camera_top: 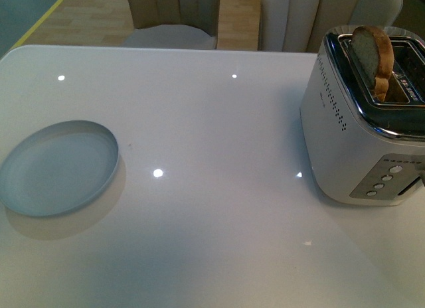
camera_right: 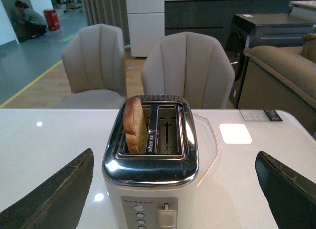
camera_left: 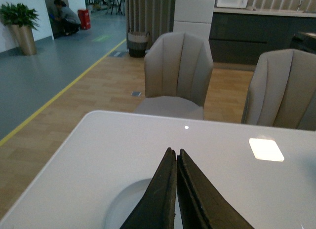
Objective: Left arm holds plate, right arm toasts bread
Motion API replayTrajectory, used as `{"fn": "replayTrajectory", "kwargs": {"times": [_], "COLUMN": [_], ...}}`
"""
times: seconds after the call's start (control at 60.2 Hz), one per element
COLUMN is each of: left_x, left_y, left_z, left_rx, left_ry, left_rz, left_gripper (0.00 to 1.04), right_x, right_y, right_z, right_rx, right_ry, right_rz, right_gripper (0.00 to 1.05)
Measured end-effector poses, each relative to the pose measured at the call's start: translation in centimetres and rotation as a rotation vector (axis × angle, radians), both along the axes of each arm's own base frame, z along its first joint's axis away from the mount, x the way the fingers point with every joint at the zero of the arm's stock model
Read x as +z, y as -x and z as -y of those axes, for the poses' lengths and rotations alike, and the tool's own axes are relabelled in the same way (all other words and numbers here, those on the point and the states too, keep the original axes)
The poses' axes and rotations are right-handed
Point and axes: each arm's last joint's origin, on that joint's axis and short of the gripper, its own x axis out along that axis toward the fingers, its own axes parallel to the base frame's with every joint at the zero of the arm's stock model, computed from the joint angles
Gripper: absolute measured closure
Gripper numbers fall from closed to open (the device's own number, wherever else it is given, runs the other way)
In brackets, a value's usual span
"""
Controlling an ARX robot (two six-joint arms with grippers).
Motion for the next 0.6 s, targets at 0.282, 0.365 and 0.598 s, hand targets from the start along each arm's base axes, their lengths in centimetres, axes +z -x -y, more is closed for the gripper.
{"fn": "replayTrajectory", "kwargs": {"times": [0.282,0.365,0.598], "left_x": [0.4,0.5,0.5], "left_y": [1.1,1.4,2.1], "left_z": [0.0,0.0,0.0], "left_rx": [0.000,0.000,0.000], "left_ry": [-0.002,-0.002,-0.002], "left_rz": [0.016,0.019,0.021], "left_gripper": [1.02,1.02,1.02], "right_x": [0.0,0.0,0.0], "right_y": [0.0,0.0,0.0], "right_z": [0.0,0.0,0.0], "right_rx": [0.000,0.000,0.000], "right_ry": [0.000,0.000,0.000], "right_rz": [0.000,0.000,0.000], "right_gripper": [0.09,0.09,0.09]}}
